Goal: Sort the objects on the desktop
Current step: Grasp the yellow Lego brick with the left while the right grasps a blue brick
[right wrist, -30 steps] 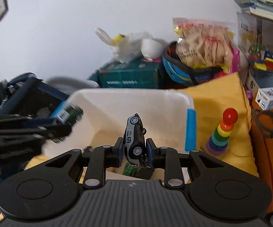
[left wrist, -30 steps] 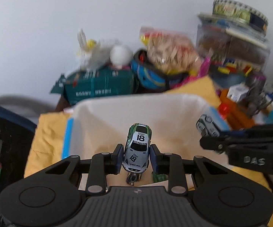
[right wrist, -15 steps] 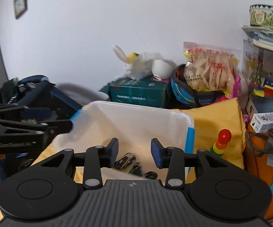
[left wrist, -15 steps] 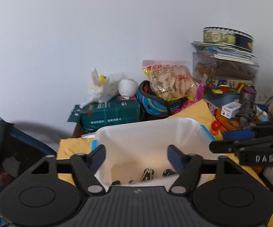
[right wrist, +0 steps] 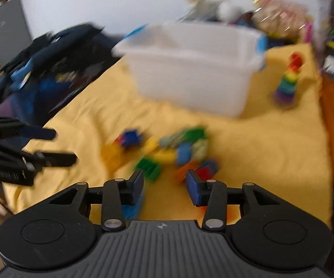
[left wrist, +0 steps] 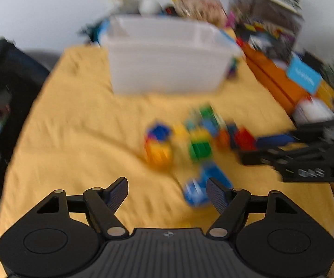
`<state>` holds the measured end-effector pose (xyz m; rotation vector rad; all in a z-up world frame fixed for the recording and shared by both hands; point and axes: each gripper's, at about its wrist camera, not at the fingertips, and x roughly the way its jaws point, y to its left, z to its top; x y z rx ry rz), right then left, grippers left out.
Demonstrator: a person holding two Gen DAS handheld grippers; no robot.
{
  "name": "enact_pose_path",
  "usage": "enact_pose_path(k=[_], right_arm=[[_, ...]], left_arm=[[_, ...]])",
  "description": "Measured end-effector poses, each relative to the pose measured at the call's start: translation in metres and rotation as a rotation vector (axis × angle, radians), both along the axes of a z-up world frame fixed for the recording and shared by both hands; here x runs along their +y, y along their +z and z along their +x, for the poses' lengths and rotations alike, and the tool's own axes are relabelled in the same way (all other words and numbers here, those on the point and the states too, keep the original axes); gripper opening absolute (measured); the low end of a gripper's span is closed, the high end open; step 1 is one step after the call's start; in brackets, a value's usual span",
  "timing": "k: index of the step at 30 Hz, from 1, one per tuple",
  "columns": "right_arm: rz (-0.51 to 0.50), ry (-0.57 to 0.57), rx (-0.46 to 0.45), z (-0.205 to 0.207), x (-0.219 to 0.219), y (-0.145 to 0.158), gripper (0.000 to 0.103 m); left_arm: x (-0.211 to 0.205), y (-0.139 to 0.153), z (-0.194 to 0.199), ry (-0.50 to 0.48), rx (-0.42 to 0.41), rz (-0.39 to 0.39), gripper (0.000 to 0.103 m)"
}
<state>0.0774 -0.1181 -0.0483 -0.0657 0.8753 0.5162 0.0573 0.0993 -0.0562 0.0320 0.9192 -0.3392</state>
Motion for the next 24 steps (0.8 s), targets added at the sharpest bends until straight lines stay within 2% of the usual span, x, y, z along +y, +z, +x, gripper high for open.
enact_pose_path(k=[3,8,12,13,19,24], right_arm=[[-0.019,0.049,0.025,-0.007,0.024,-0.012,0.042],[-0.099,0.068,0.023,-0.005,0.044,-0.03,0.042],[-0.127,0.04,0.058,-0.004,0.036,-0.048,0.037],[-0.118,0.04,0.056,-0.005,0.033,-0.05,0.027],[-0.16,0.064,0.005,-0.027,0.017,-0.044,0.027],[-0.173,0.027,0.024,-0.037,0.001,-0.042,0.027]], left_arm=[[-0.002,-0.011,-0.015,0.003,0.044,0.015,0.077],[-0.008,-0.02,-0.029,-0.009,0.09,0.045,0.077],[-0.011,-0.038,-0.03,-0.022,0.149,0.038,0.072],[-0.013,-0.042,-0.031,-0.021,0.151,0.042,0.072],[-0.008,-0.057,-0.023,0.017,0.199,-0.004,0.058],[-0.016,-0.058,-0.024,-0.022,0.155,0.053,0.054]])
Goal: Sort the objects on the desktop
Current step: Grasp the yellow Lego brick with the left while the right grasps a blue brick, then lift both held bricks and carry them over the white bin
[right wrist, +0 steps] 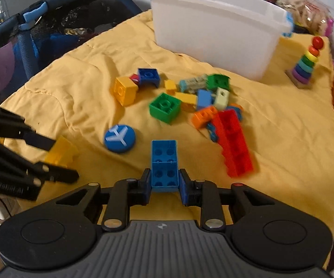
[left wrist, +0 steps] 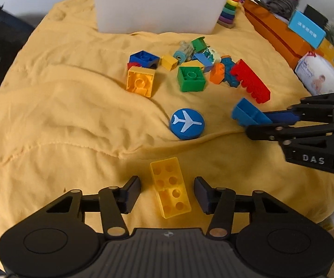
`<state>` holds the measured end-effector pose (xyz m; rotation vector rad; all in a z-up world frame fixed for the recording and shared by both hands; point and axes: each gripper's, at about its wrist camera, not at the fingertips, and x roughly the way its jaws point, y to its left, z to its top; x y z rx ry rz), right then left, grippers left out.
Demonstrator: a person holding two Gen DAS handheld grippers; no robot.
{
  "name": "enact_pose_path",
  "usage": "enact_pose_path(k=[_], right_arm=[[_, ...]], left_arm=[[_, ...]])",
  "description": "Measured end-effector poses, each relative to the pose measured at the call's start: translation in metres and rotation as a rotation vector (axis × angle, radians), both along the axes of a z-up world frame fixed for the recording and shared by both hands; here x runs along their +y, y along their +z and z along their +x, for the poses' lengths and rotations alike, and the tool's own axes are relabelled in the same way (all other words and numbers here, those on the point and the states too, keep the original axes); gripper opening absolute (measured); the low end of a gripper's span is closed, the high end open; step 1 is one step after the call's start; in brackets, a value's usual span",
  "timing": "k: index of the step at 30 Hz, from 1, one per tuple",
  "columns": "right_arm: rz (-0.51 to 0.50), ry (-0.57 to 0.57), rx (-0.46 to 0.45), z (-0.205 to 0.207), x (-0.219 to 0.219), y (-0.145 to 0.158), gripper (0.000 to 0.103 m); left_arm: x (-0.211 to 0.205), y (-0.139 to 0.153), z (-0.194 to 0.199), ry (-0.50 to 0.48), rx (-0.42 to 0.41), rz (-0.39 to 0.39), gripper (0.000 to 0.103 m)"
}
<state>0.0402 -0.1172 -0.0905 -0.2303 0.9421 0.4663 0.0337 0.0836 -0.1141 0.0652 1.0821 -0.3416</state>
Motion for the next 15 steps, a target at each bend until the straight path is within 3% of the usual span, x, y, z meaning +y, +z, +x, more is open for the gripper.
enact_pose_path(k=[2,3,6,15], right_arm=[[0.008,-0.027,0.018,0.001,-0.005,-0.003,0.027],[0.012,-0.037,0.027,0.002,-0.006,-0.004,0.027],[0.011,-0.045,0.028,0.003,-0.005,-0.005,0.027],[0.006,-0.069,0.022,0.01,-0.002,-0.007,0.032]], left_arm=[[-0.003,0.002,-0.001,-0.017,-0.019,0.022,0.032],[-0.004,0.003,0.0,-0.022,-0.021,0.023,0.027],[-0.002,0.01,0.002,-0.037,-0.025,-0.012,0.027],[-0.004,0.038,0.008,-0.068,-0.107,-0.002,0.027]])
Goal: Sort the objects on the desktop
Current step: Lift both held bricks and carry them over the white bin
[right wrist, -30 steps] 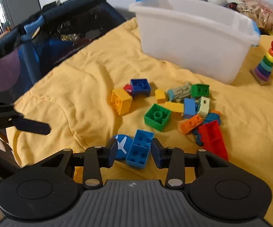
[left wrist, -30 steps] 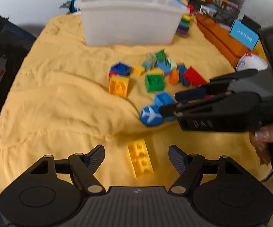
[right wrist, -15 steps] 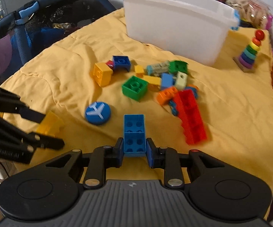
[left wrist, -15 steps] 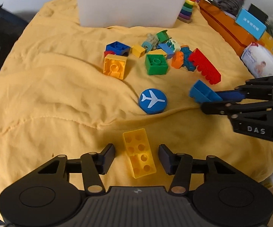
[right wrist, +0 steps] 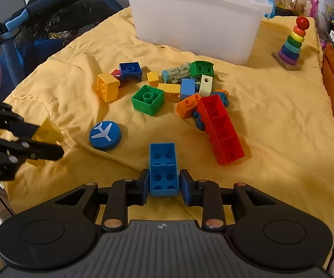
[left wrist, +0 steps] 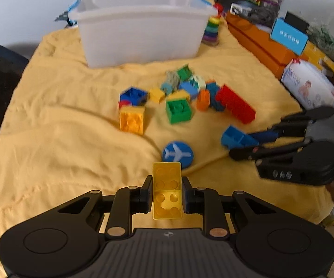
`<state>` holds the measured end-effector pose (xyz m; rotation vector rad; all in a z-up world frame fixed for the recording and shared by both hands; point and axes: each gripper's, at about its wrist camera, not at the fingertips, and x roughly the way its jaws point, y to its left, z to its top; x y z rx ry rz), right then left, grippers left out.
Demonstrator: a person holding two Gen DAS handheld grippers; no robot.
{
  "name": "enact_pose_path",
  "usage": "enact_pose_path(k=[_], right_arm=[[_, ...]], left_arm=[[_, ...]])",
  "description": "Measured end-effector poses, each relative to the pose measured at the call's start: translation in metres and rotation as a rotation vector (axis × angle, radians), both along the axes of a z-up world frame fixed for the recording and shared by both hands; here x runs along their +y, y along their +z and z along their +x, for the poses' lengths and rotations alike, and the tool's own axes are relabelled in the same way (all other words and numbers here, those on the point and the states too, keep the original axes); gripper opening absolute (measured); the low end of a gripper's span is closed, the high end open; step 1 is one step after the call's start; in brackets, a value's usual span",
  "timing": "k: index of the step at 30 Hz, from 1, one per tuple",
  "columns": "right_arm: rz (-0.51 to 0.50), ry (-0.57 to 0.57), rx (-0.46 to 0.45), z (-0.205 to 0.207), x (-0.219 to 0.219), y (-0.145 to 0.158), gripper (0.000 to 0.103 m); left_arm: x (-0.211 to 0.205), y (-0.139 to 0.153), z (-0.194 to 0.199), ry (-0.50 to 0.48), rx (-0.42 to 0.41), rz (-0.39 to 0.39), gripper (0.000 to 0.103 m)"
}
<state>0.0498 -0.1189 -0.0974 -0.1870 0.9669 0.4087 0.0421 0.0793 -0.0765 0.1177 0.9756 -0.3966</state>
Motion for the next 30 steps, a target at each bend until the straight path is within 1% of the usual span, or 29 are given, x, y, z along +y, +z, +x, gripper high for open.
enact_pose_path(k=[4,6,7,8,11,15,18,19,21,24,25,27,28,30], right_arm=[[-0.01,0.019,0.004,0.002,0.003,-0.004,0.034],[-0.021,0.031,0.003,0.001,0.005,-0.006,0.032],[-0.017,0.032,0.001,0.001,0.006,-0.005,0.027],[-0.017,0.031,-0.001,0.001,0.006,-0.003,0.027],[-0.018,0.028,-0.033,0.002,0.006,0.008,0.027],[0.019,0.002,-0.088,0.01,0.001,0.032,0.027],[0.049,-0.019,-0.161,0.027,-0.002,0.062,0.027],[0.068,-0.026,-0.18,0.034,-0.004,0.072,0.027],[0.107,-0.051,-0.226,0.055,-0.008,0.093,0.027],[0.16,-0.104,-0.296,0.092,-0.012,0.125,0.027],[0.168,-0.116,-0.318,0.103,-0.012,0.134,0.027],[0.163,-0.144,-0.34,0.124,-0.009,0.144,0.027],[0.178,-0.157,-0.342,0.135,-0.008,0.147,0.027],[0.205,-0.19,-0.326,0.157,-0.006,0.149,0.027]], left_arm=[[0.002,0.011,0.008,0.024,-0.032,-0.024,0.027],[0.004,0.017,0.012,0.035,-0.045,-0.037,0.027],[0.005,0.021,0.013,0.039,-0.056,-0.046,0.027],[0.007,0.025,0.014,0.045,-0.068,-0.053,0.027],[0.012,0.04,0.018,0.059,-0.108,-0.078,0.027],[0.014,0.072,0.035,0.041,-0.199,-0.081,0.027],[0.011,0.1,0.065,0.026,-0.29,-0.076,0.027],[0.01,0.11,0.078,0.032,-0.312,-0.088,0.027],[0.007,0.126,0.102,0.036,-0.353,-0.099,0.027],[-0.002,0.151,0.138,0.046,-0.442,-0.09,0.027],[-0.006,0.156,0.151,0.048,-0.459,-0.084,0.027],[-0.012,0.158,0.178,0.053,-0.454,-0.087,0.027],[-0.015,0.156,0.192,0.058,-0.441,-0.091,0.027],[-0.02,0.148,0.215,0.071,-0.411,-0.086,0.027]])
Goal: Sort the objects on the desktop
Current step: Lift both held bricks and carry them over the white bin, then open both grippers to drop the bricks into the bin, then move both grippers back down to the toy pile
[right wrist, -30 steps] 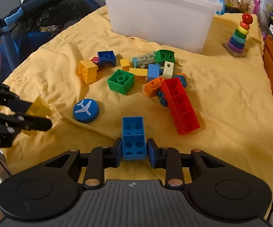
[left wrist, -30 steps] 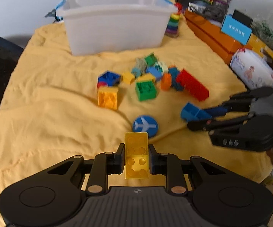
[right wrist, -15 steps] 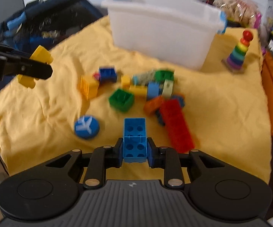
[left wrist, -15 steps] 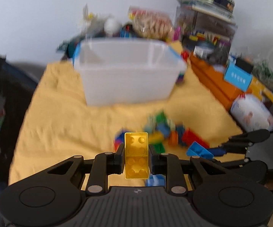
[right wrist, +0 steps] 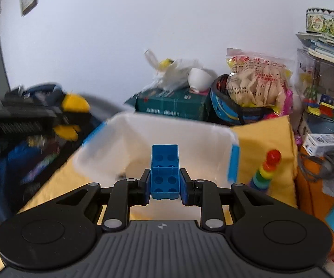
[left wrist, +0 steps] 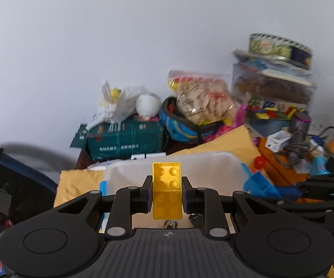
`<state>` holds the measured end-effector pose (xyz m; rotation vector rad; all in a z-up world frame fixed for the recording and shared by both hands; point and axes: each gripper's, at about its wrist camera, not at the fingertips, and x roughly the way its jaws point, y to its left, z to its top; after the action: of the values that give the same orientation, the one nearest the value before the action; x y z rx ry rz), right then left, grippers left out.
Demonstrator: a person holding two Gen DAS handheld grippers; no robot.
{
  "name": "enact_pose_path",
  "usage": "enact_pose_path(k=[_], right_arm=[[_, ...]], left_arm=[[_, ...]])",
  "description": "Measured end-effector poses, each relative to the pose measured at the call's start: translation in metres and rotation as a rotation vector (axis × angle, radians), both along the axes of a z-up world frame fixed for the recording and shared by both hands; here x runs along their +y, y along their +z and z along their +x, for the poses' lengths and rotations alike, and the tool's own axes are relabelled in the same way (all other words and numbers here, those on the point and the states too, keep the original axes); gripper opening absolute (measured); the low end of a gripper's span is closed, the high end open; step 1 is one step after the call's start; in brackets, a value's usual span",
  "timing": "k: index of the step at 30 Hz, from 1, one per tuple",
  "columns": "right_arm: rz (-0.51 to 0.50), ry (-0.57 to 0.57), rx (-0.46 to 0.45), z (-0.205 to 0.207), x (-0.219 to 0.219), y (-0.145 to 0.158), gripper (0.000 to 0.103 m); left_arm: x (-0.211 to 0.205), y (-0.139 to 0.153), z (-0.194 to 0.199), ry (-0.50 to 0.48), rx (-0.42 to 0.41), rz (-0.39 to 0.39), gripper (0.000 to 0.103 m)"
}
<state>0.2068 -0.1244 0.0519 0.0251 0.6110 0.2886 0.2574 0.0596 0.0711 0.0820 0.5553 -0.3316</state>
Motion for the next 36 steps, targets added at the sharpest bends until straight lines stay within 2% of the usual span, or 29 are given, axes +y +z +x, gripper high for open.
enact_pose_path(k=[6,10,13,17,20,22,24,27,29,33,36], right_arm=[[-0.036,-0.063,0.071,0.049,0.015,-0.022,0.027],[-0.059,-0.1,0.123,0.057,0.022,-0.04,0.028],[-0.071,-0.12,0.132,0.059,0.024,-0.044,0.031],[-0.08,-0.14,0.095,0.049,0.027,-0.037,0.031],[-0.047,-0.151,0.061,0.033,0.025,-0.027,0.032],[-0.042,-0.147,0.028,0.016,0.024,-0.021,0.036],[-0.042,-0.14,0.002,-0.003,0.023,-0.017,0.044],[-0.041,-0.114,-0.007,-0.029,0.021,-0.017,0.046],[-0.04,-0.088,0.01,-0.043,0.017,-0.023,0.047],[-0.042,-0.039,0.066,-0.068,0.01,-0.046,0.047],[-0.032,-0.019,0.114,-0.084,0.001,-0.065,0.047]], left_arm=[[-0.004,-0.045,0.041,0.008,0.099,0.055,0.027],[-0.002,-0.067,0.054,0.005,0.148,0.076,0.03],[0.002,-0.072,0.055,0.007,0.15,0.101,0.036],[0.013,-0.059,0.044,-0.016,0.105,0.039,0.041],[0.023,-0.045,0.025,-0.038,0.068,-0.012,0.044],[0.029,-0.038,0.006,-0.054,0.035,-0.031,0.056],[0.035,-0.035,-0.017,-0.059,0.013,-0.04,0.057],[0.044,-0.037,-0.053,-0.054,-0.008,-0.068,0.057],[0.049,-0.044,-0.08,-0.059,-0.029,-0.091,0.064],[0.043,-0.07,-0.118,-0.039,0.04,-0.022,0.066],[0.038,-0.091,-0.139,-0.021,0.123,-0.031,0.066]])
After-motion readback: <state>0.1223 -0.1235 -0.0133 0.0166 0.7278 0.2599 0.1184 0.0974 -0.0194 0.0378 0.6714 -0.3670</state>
